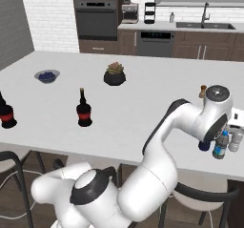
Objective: Move the plastic bottles in the middle to the plastics group, and the glass bottles in the middle to the glass group.
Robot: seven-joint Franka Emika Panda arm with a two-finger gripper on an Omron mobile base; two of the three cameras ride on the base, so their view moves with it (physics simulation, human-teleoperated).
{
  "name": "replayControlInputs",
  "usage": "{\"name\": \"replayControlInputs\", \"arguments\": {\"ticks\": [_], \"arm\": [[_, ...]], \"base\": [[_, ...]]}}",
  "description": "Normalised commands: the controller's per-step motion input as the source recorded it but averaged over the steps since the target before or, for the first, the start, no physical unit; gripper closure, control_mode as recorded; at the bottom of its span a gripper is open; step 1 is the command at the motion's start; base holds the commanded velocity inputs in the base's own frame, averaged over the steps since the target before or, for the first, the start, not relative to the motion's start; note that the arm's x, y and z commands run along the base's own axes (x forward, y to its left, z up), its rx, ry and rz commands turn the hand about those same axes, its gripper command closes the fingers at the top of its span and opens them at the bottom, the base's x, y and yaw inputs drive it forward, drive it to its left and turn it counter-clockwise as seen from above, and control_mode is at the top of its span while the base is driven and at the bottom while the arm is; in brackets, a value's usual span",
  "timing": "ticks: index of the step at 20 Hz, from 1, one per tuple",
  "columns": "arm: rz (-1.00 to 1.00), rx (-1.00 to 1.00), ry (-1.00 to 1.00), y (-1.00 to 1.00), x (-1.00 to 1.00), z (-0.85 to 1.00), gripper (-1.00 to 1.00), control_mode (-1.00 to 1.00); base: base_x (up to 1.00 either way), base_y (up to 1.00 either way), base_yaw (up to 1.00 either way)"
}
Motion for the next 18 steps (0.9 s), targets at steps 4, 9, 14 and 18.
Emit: {"name": "replayControlInputs", "arguments": {"ticks": [4,9,14,18], "arm": [[-0.11,-0.06,0.09,1.0,-0.16,0.04,-1.0,-1.0],[-0.08,-0.06,0.09,1.0,-0.02,-0.02,-1.0,-1.0],[0.0,0.0,0.06,1.0,0.14,0.02,-1.0,-1.0],[0.07,0.08,0.04,1.0,0.27,0.15,-1.0,-1.0]], "base": [[0.0,0.0,0.0],[0.0,0.0,0.0],[0.0,0.0,0.0],[0.0,0.0,0.0]]}}
